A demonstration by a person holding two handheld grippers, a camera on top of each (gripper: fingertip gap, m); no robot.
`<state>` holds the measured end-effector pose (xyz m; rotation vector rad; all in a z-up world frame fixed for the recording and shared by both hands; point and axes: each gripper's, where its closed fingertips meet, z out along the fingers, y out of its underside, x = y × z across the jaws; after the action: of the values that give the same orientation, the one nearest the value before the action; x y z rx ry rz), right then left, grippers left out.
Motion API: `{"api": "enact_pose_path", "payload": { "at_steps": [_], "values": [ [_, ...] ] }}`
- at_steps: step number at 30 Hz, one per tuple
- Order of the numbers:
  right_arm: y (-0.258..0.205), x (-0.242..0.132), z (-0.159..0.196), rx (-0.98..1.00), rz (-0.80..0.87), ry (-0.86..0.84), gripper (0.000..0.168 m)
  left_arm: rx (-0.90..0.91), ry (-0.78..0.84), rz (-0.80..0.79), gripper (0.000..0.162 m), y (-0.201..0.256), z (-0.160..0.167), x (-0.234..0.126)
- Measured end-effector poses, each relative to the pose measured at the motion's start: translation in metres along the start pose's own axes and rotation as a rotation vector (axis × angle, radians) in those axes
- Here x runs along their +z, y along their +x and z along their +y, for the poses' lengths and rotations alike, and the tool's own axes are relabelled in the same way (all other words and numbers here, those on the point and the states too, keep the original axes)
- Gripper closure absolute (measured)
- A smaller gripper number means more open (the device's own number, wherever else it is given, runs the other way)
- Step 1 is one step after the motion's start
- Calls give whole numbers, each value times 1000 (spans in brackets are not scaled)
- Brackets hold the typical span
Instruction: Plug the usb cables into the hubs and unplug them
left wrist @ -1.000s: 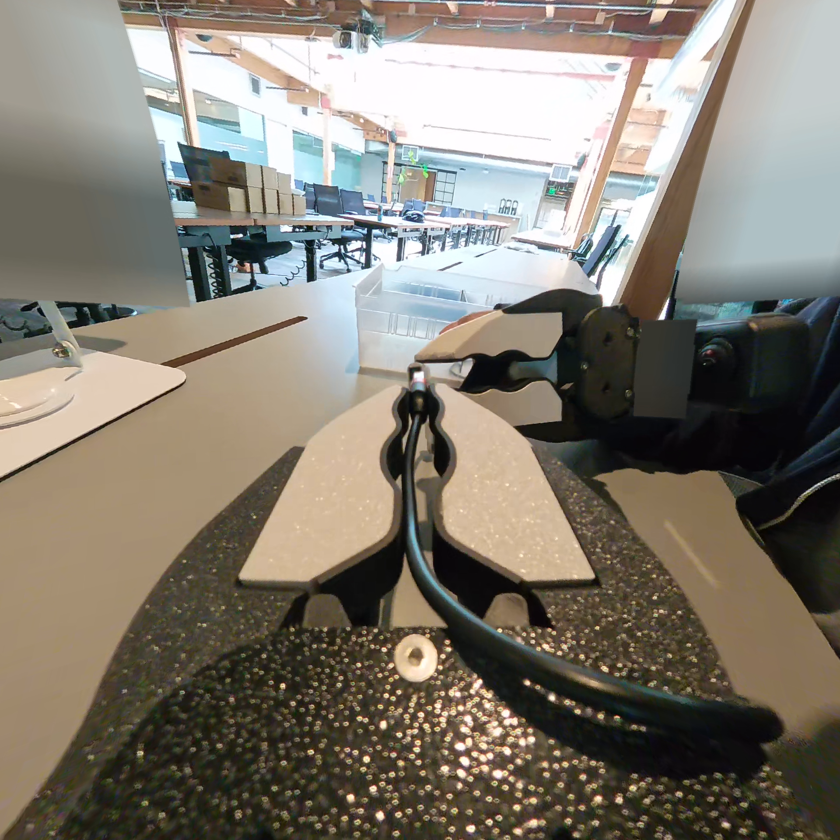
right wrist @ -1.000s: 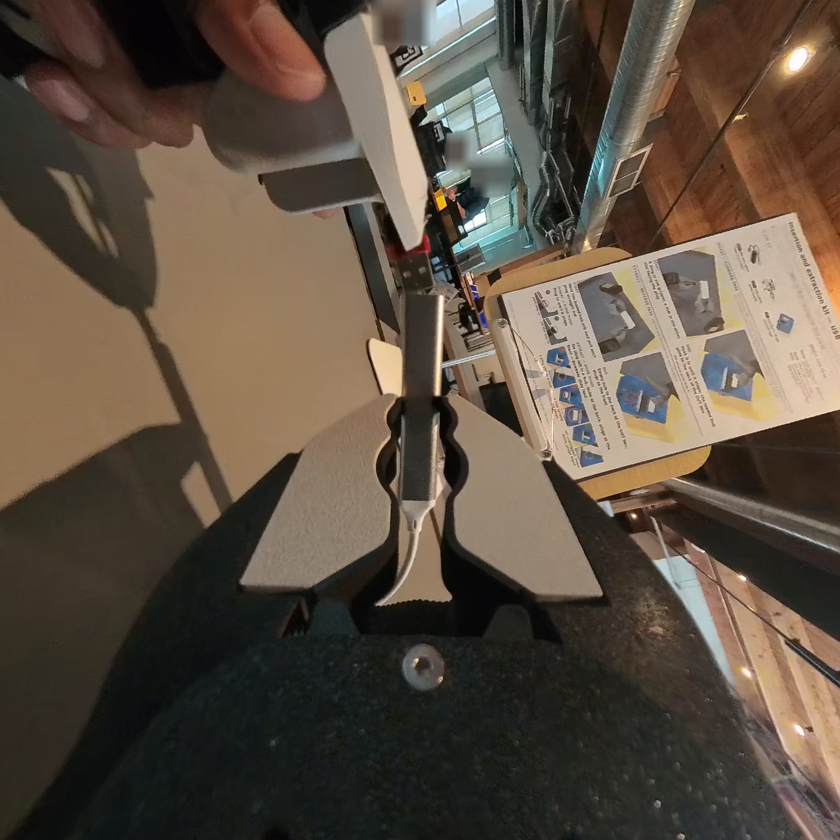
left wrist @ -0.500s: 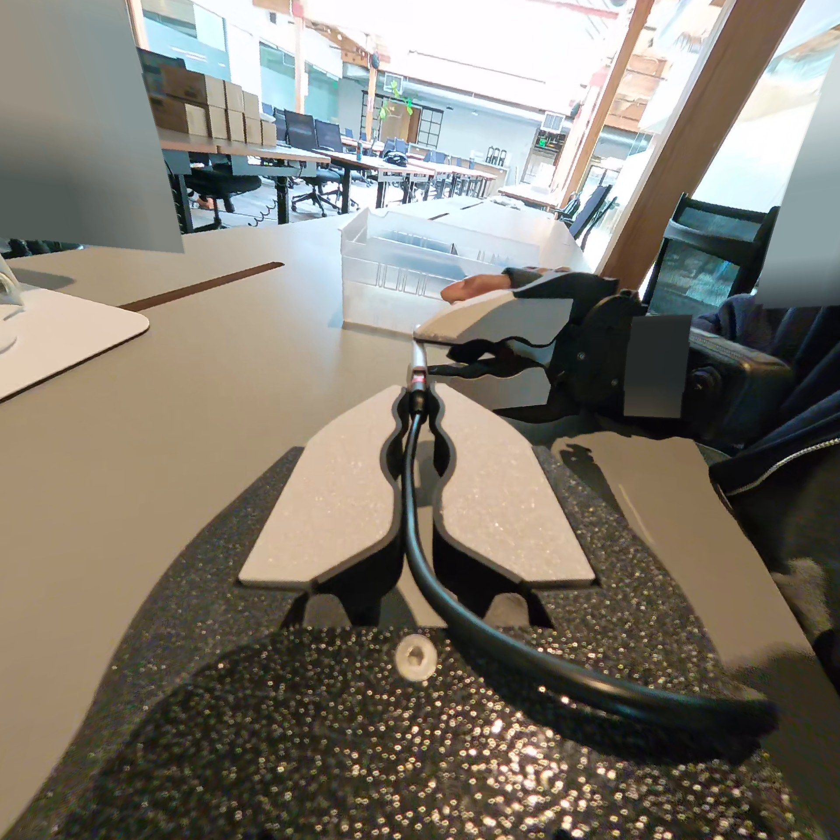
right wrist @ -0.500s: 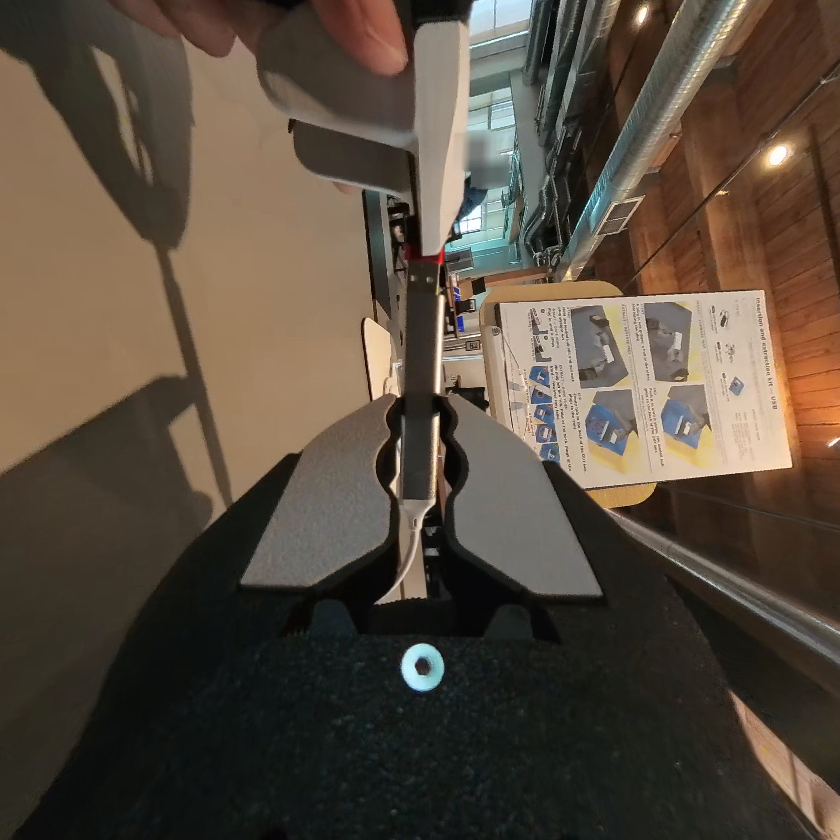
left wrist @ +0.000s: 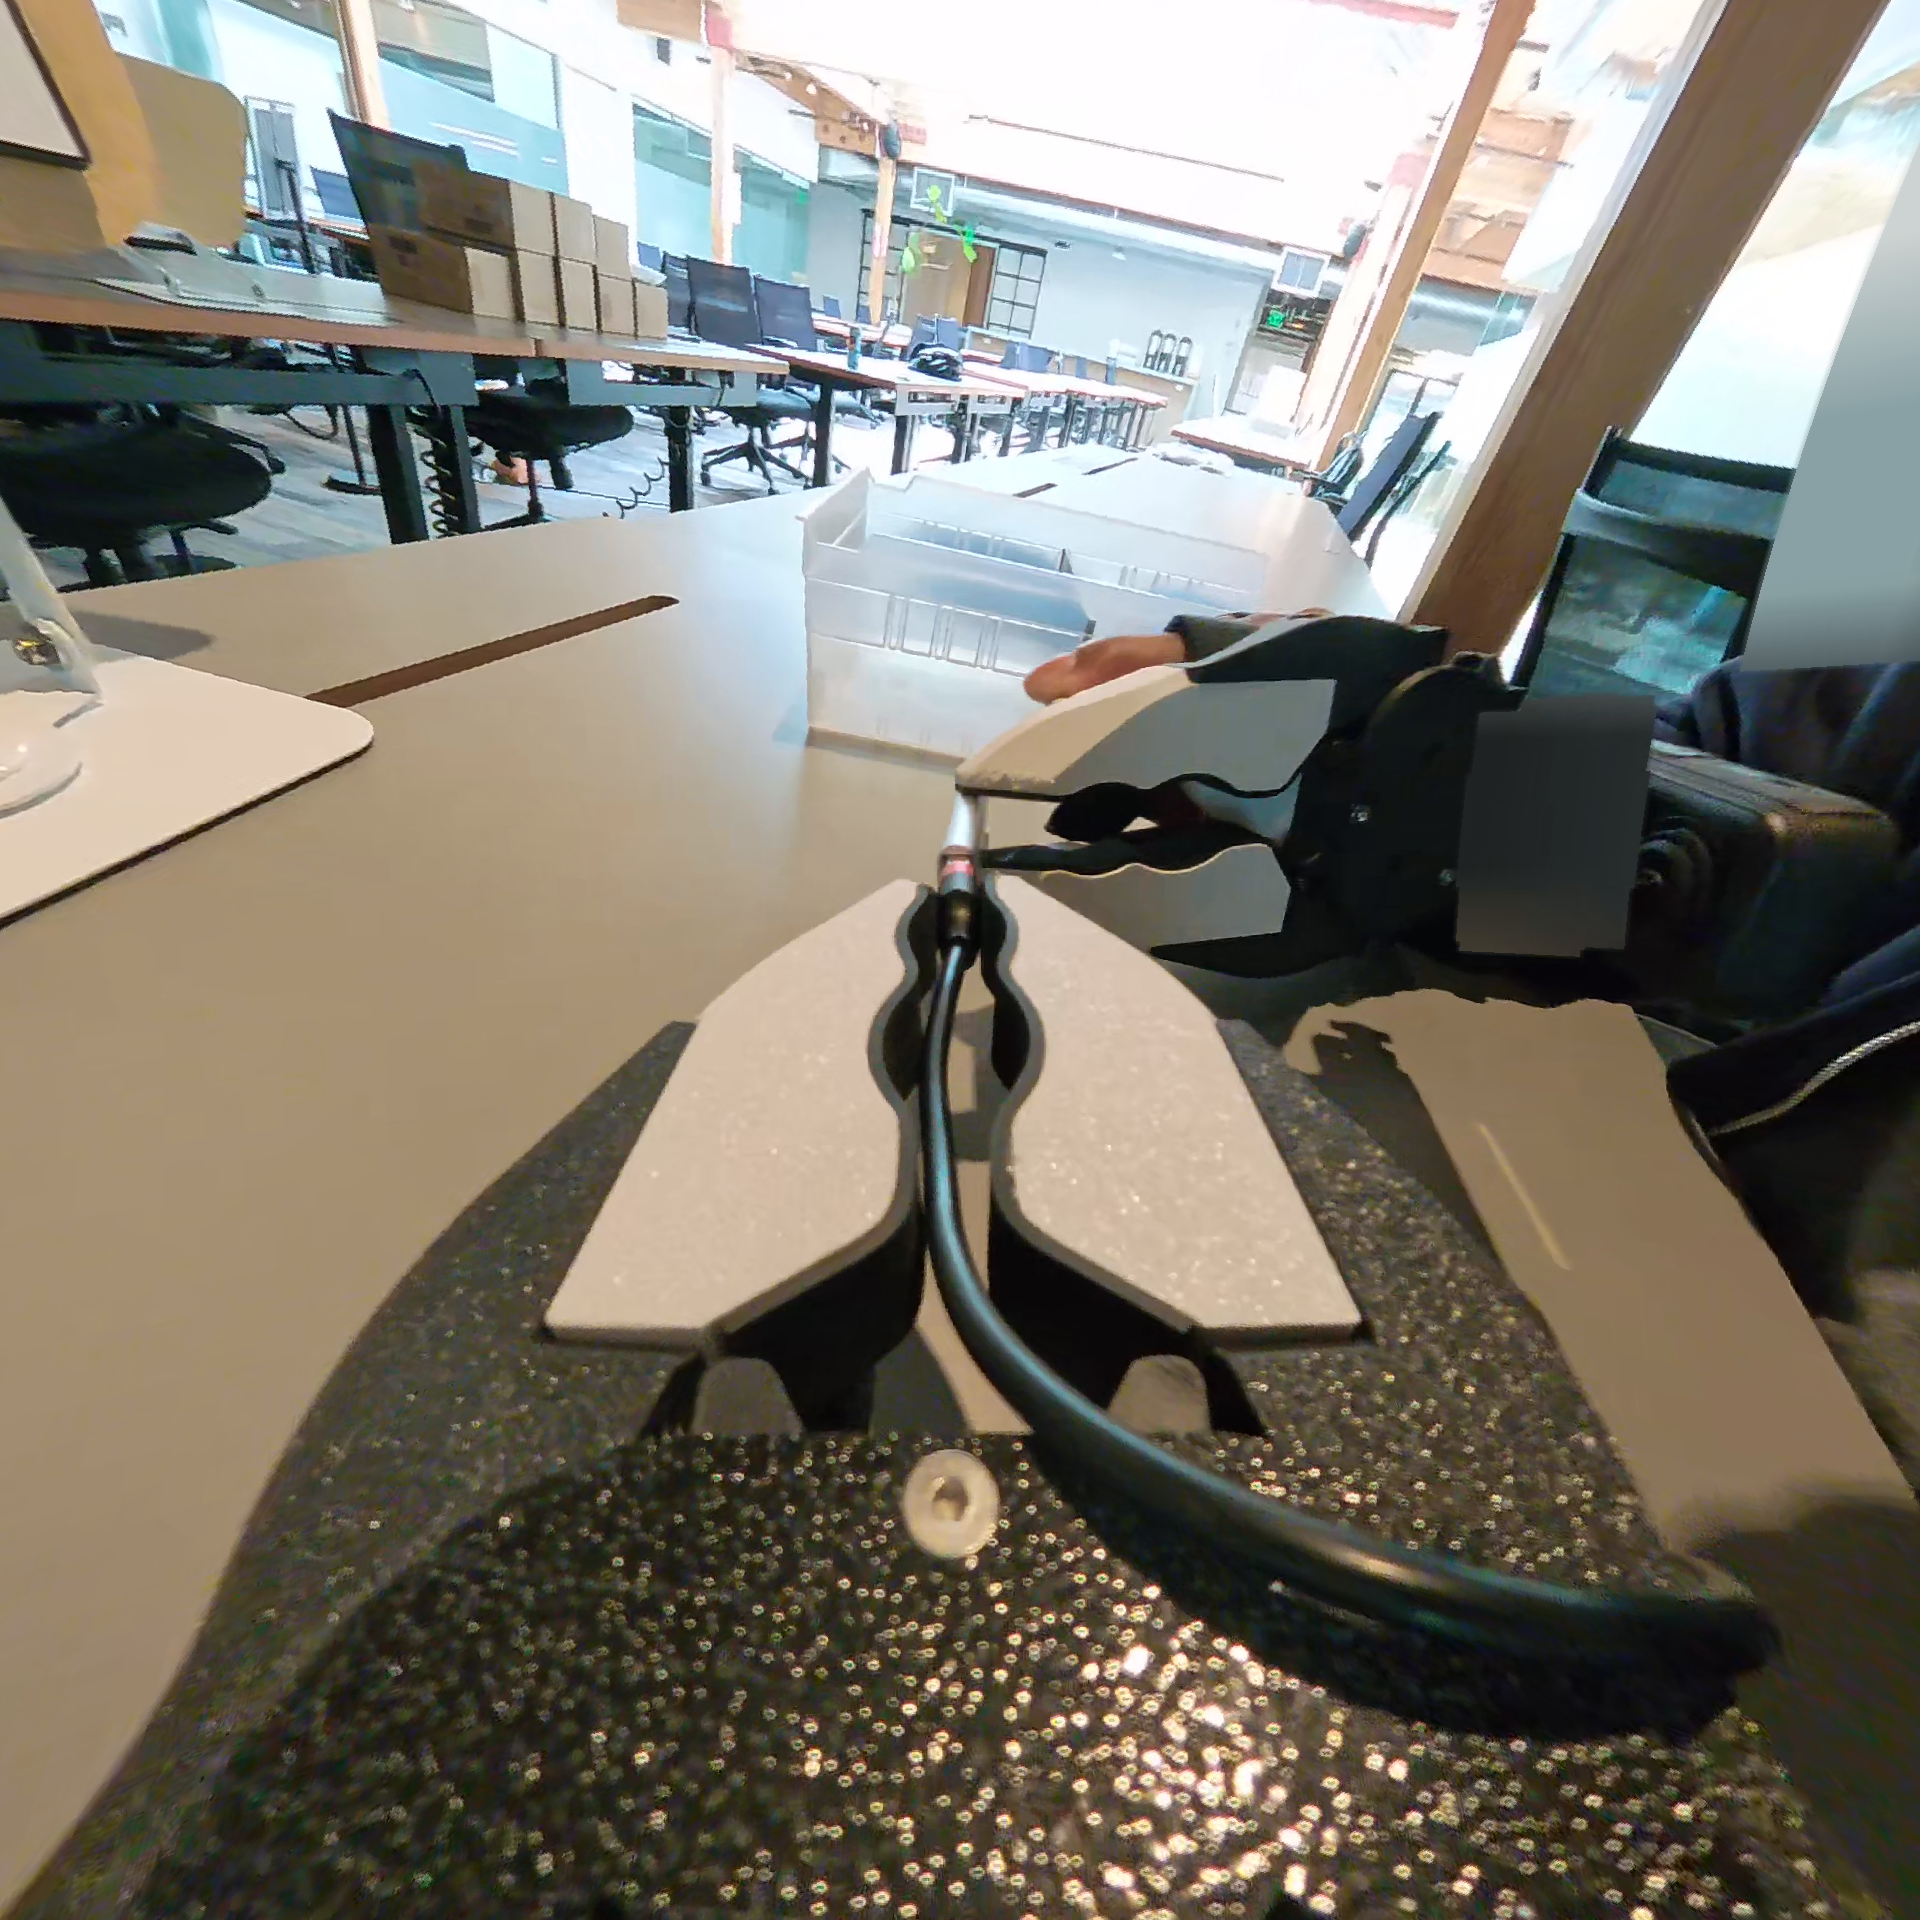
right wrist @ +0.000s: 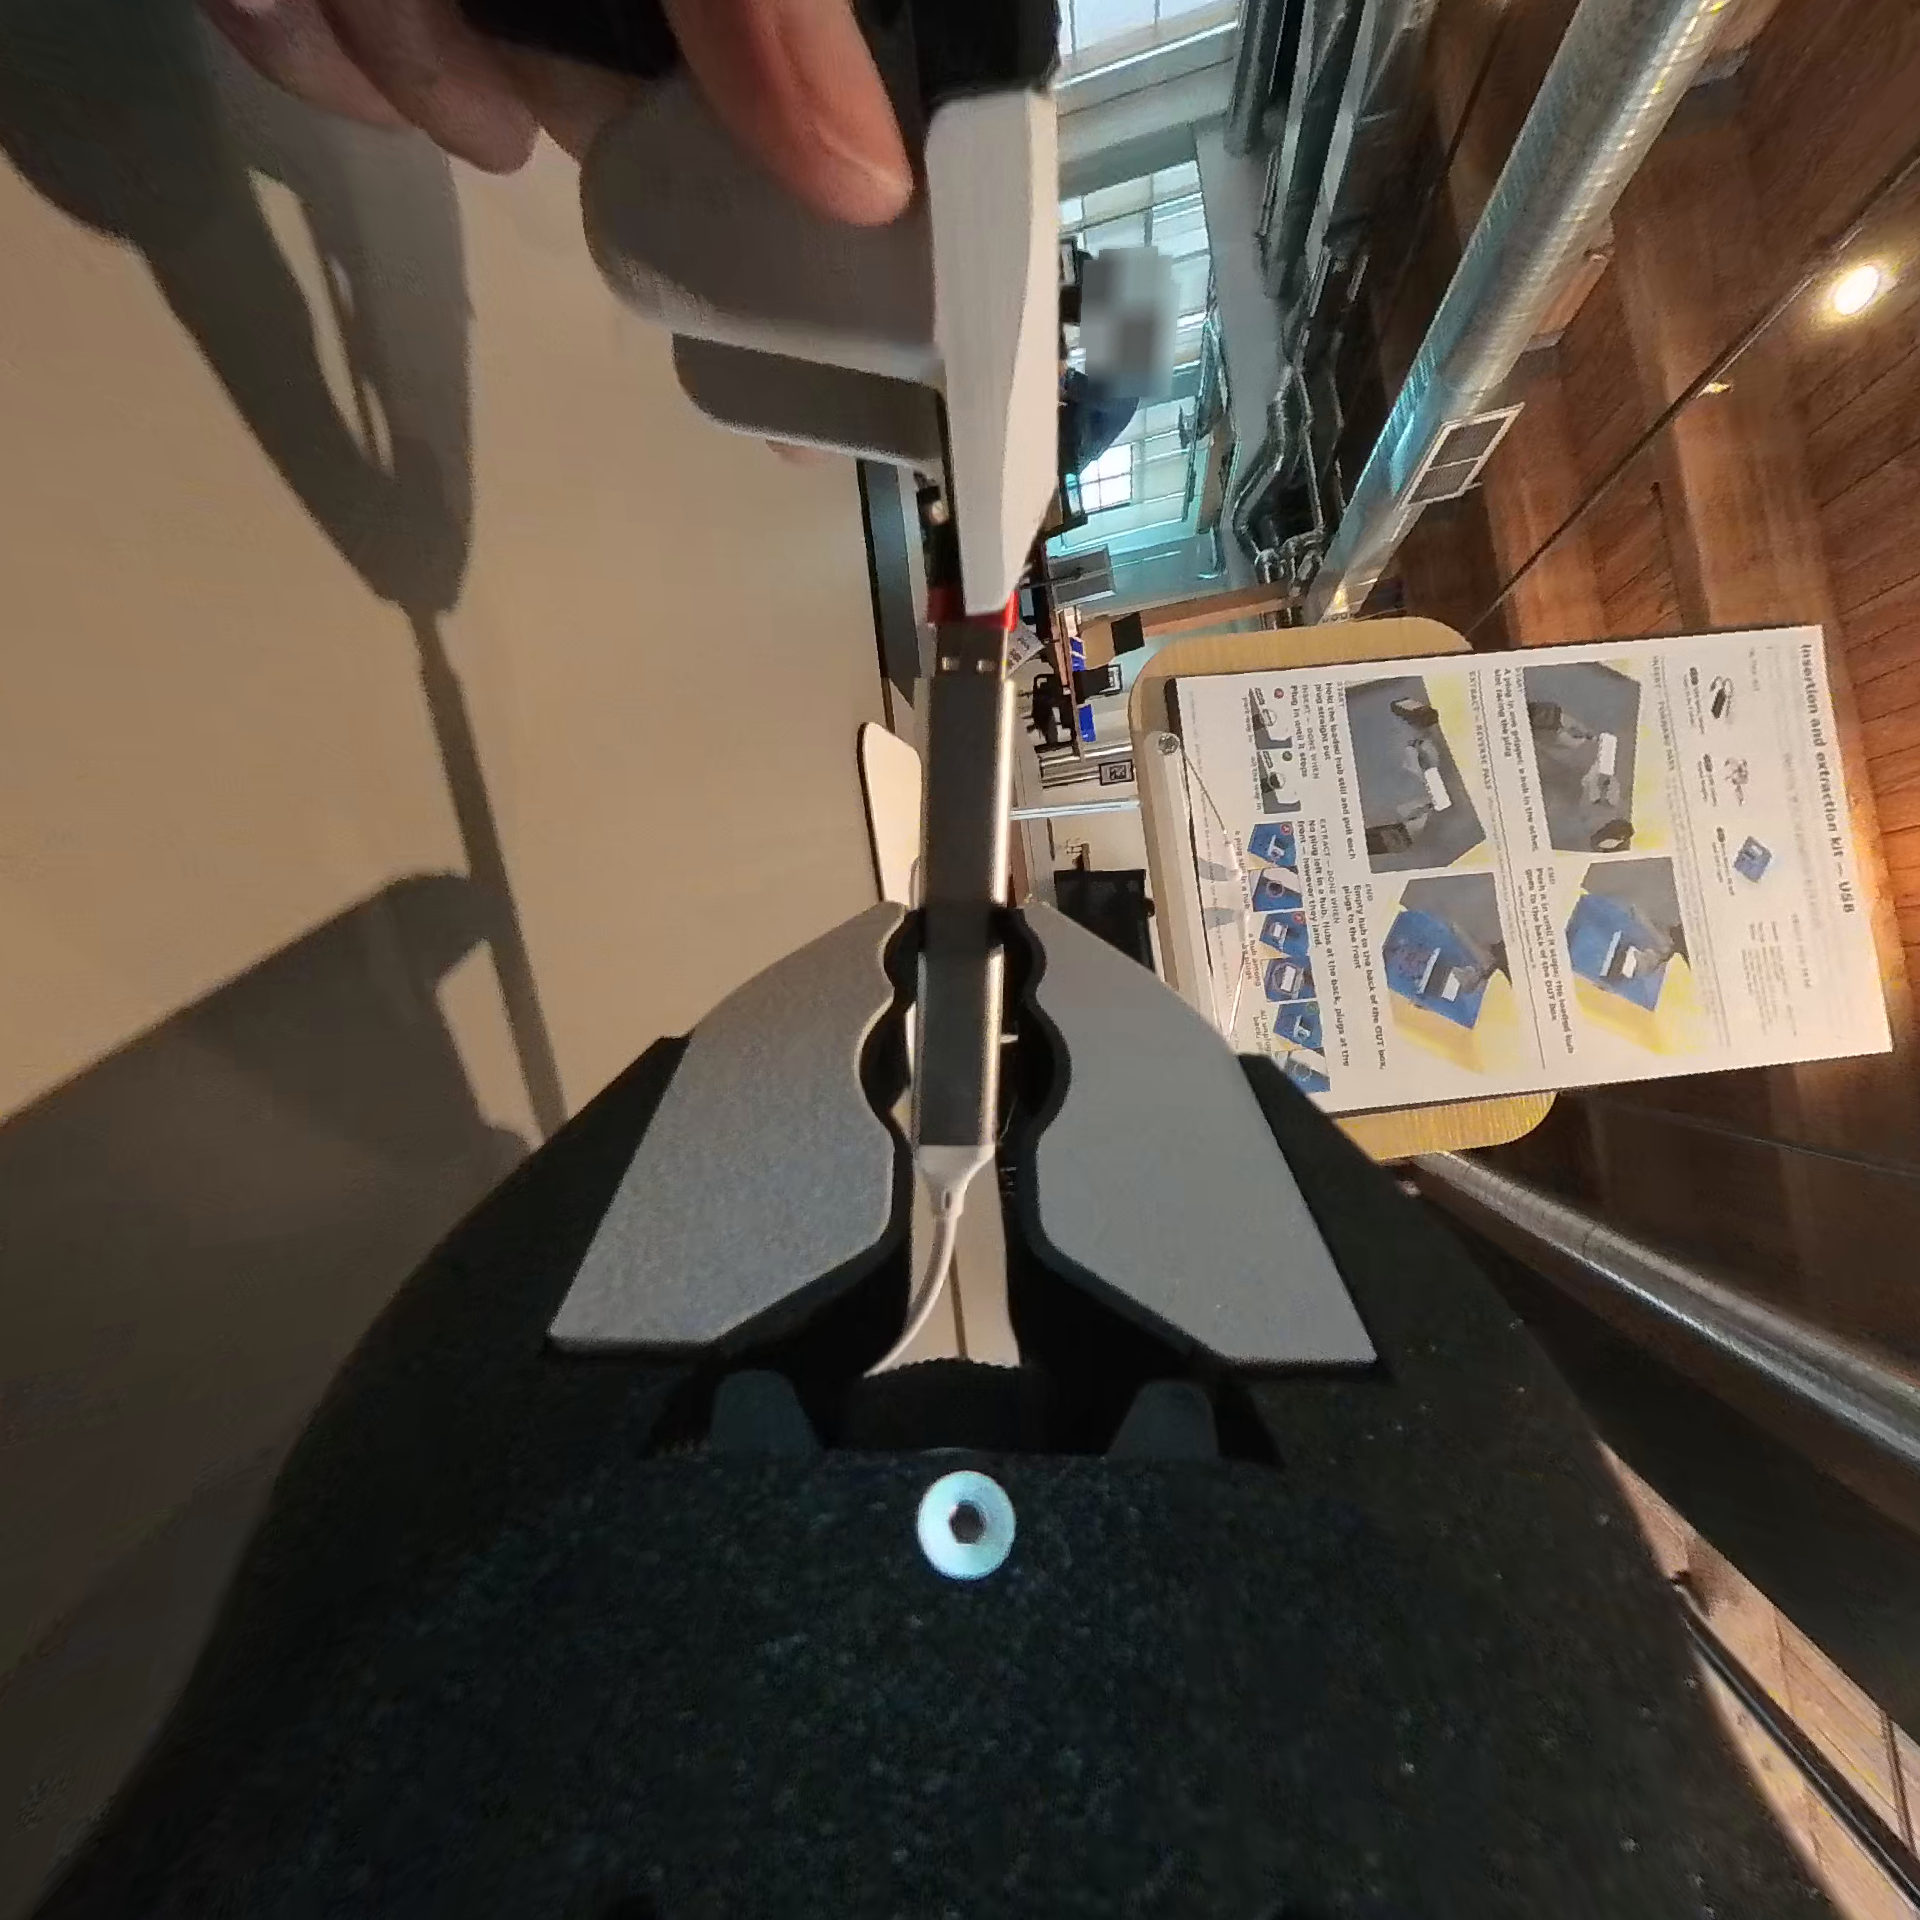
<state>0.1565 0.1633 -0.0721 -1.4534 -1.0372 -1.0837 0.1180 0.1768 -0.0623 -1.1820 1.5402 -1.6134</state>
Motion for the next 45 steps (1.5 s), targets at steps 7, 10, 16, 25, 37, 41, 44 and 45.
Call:
{"api": "enact_pose_path", "payload": {
  "at_steps": [7,10,16,25,37,41,44,45],
  "values": [
    [0,-3,0,-2,-23,36,154,-50,5,65,155,5,1,1],
    [0,-2,0,15,-21,28,154,-44,5,57,155,5,1,2],
    [0,1,2,66,-19,-11,154,1,11,10,155,4,1,3],
    [3,4,-1,105,17,-94,154,63,48,-73,155,3,-4,7],
    [13,4,-5,80,70,-69,153,-46,130,-8,155,1,-13,2],
    [24,1,-7,100,134,-64,151,-68,179,-45,155,-7,-19,-4],
    [30,-2,-8,124,161,-57,148,-103,228,-70,155,-16,-24,-12],
    [30,-2,-9,137,158,-51,147,-118,246,-79,155,-19,-26,-15]
  ]
}}
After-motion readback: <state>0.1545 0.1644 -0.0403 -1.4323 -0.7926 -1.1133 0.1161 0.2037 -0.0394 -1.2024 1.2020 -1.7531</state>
